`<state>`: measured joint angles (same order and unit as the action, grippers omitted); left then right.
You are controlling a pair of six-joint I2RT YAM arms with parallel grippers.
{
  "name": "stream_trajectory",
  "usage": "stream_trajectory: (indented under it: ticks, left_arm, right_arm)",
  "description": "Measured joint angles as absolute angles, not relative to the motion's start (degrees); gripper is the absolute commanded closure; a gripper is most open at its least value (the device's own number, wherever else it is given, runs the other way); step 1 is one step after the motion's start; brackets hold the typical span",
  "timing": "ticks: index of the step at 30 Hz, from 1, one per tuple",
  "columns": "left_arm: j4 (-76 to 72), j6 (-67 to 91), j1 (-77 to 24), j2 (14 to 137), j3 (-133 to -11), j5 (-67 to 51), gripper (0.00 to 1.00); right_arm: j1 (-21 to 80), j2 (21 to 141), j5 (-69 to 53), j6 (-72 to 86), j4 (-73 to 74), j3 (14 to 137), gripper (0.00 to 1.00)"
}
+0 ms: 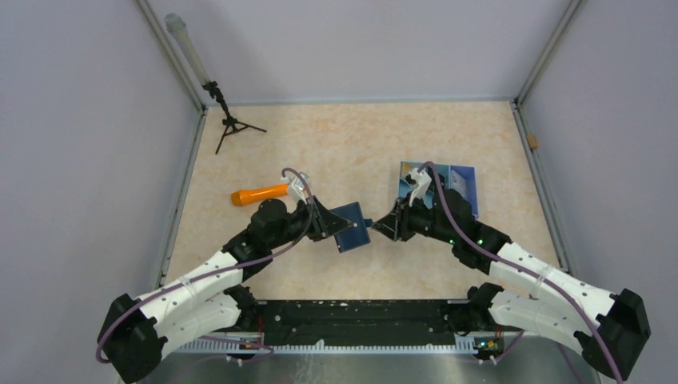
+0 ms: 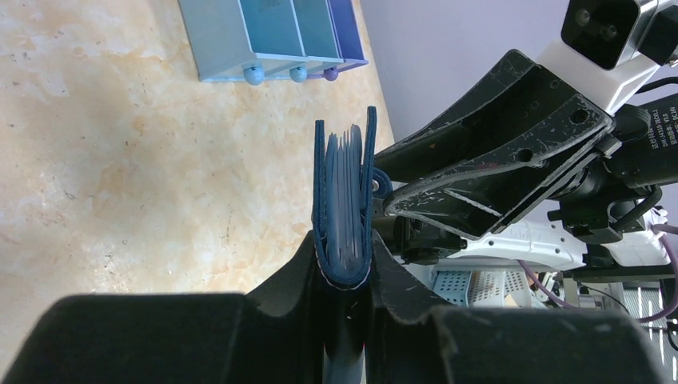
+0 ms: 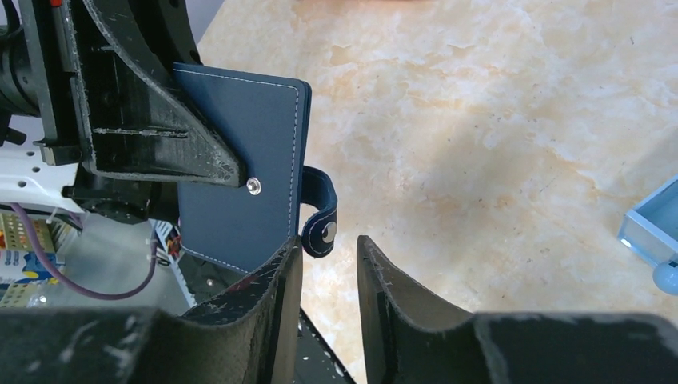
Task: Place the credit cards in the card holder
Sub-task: Close the card holder at the corner of the board.
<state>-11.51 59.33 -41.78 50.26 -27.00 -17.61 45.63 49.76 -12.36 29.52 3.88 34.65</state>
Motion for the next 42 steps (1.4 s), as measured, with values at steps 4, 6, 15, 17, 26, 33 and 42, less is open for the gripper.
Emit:
stream_trajectory:
  ticks: [4,6,15,17,26,33,42]
  left_arm:
    - [-11.49,59.53,-41.78,50.52,-27.03,-17.63,1.0]
    - [-11.46,59.57,-41.78,50.54,-27.03,-17.65,1.0]
    - [-10.7,59.66,-41.78,51.16,-27.31,-17.63,1.0]
    - [-9.06,59.57,-41.78,51.55,-27.94,-17.5,1.0]
    - [-6.09,59.02,-41.78,52.16,-29.39,-16.84,1.0]
    - [-3.95,58.59,-41.78,52.82,-30.35,-16.53,1.0]
    - [-1.76,58.54,-41.78,53.91,-30.87,-15.77,1.0]
  right_arm:
    - [45.65,50.11,-11.86,29.45,3.92,34.65,0.82]
    - [45.65,50.11,-11.6,29.45,3.92,34.65,0.88]
    - [45.74,50.11,-10.79,29.02,3.84,34.65,1.0]
    - [45.74,50.11,-11.0,29.02,3.57,34.65,1.0]
    - [46.06,50.11,-7.84,28.53,2.33,34.52,0.93]
    - [46.39,50.13,-7.22,28.34,2.92,34.52,0.55]
    - [47.48,53.19,-9.3,28.53,2.42,34.54,0.58]
